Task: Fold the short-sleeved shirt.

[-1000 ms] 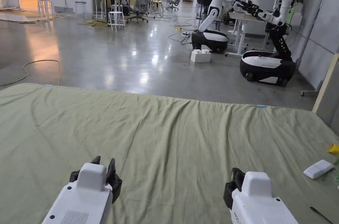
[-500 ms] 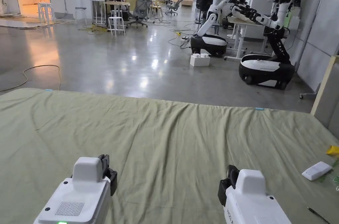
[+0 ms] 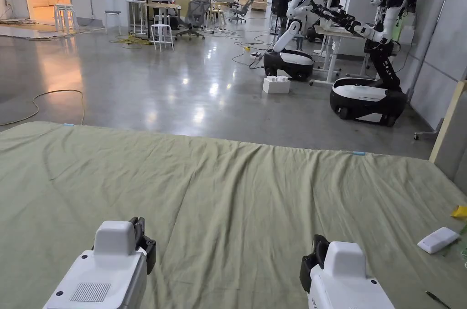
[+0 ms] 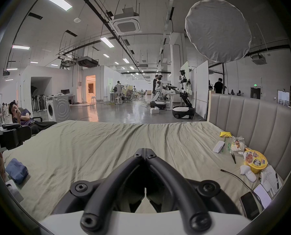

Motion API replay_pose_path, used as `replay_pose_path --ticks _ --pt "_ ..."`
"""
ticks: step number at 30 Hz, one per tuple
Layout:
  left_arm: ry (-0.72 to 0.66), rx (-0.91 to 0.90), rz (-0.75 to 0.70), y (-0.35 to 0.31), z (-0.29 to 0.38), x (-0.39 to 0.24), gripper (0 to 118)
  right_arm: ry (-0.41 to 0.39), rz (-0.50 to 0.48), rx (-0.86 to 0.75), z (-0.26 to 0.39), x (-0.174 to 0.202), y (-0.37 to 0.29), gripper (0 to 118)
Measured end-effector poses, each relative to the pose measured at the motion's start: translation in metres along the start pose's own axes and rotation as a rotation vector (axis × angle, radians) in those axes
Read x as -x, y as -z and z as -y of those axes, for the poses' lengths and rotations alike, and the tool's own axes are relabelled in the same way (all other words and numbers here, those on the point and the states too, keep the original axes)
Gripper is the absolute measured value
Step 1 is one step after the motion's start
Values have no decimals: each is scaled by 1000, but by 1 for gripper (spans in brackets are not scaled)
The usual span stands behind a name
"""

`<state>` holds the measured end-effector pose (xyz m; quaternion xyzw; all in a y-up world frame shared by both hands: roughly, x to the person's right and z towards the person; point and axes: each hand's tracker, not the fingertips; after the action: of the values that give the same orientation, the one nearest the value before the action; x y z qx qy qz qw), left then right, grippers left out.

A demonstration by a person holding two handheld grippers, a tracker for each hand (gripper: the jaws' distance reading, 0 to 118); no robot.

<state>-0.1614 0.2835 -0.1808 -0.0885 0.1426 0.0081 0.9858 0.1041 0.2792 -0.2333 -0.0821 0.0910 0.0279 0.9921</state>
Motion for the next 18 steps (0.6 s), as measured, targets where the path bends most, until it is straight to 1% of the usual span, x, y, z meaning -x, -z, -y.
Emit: replay_pose_path --ticks 8,9,10,11,12,14,15,18 --pt "-16 24 2 2 3 5 5 -4 4 1 0 4 0 2" --pt "-15 19 2 1 4 4 5 -7 4 -2 0 5 0 10" --pt "-10 15 1 0 4 4 6 -10 5 -4 0 6 -1 22" --pt "-4 11 -1 -1 4 4 11 -12 7 -8 0 6 -1 38" --pt "2 8 -2 -1 4 3 25 -12 9 -13 0 6 -1 49" --pt "25 13 4 -1 6 2 56 -15 21 -19 0 7 -2 51" --pt "42 20 9 0 6 1 68 -16 33 -19 -1 7 -2 55" --pt "81 5 17 -3 9 0 70 -31 56 -33 -2 7 -4 76"
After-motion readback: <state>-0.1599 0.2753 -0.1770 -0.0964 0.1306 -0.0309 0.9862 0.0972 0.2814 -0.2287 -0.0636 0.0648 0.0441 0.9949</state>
